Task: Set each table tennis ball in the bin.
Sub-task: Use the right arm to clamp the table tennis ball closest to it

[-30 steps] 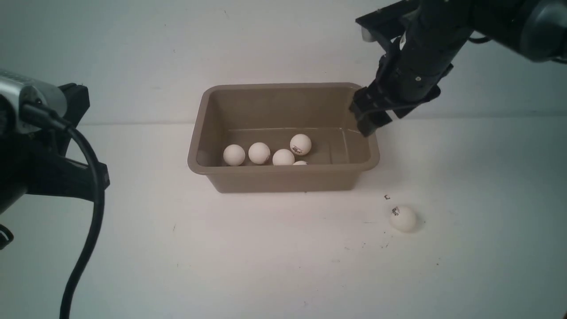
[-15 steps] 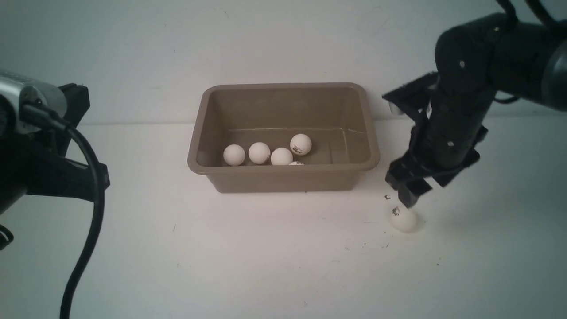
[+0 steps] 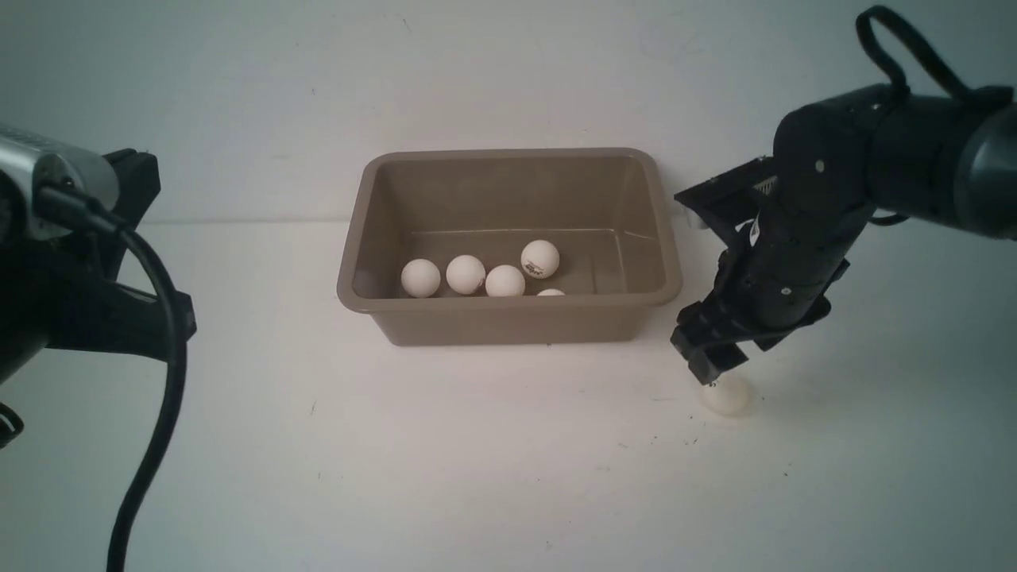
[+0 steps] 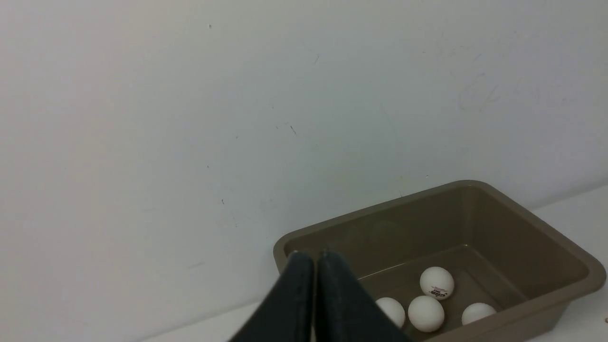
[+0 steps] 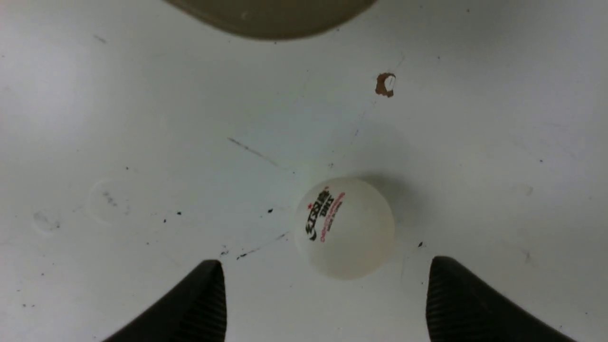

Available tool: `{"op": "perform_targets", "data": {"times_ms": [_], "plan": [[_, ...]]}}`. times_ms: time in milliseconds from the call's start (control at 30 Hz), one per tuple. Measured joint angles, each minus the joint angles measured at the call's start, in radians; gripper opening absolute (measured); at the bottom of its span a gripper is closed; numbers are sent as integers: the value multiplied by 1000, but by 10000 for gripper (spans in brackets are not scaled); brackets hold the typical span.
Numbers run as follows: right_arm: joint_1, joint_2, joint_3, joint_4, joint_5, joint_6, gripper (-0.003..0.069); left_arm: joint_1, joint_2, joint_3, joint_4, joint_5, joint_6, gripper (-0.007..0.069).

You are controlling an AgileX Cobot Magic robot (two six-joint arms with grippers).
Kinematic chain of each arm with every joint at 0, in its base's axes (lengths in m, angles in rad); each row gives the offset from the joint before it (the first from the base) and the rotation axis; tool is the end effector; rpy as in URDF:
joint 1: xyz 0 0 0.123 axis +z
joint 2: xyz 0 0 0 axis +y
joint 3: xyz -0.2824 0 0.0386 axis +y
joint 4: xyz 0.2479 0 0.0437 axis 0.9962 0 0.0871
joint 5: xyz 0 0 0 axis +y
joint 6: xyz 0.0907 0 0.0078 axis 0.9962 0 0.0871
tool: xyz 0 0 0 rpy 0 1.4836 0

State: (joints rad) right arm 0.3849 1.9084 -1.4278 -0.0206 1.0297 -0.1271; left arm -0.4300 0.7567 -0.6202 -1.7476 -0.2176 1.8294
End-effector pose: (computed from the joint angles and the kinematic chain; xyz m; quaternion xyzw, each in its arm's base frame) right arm 0.3558 0.1424 0.2108 -0.2570 0.9635 0.0004 0.0743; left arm 0.1547 -0.0498 0.3467 0.1143 0.7280 -0.0401 0.6748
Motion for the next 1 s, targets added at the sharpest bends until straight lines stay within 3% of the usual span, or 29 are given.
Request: {"op": "perform_targets", "data": {"times_ms": [767,900,1000], "plan": [[0,125,0,-66,-83,0,510,0,0,0,0,1,1,-4],[0,146,0,-68,-96,0,468,0,0,0,0,1,1,-4],[0,152,0,-68,-99,0,385,0,0,0,0,1,1,-4]]}}
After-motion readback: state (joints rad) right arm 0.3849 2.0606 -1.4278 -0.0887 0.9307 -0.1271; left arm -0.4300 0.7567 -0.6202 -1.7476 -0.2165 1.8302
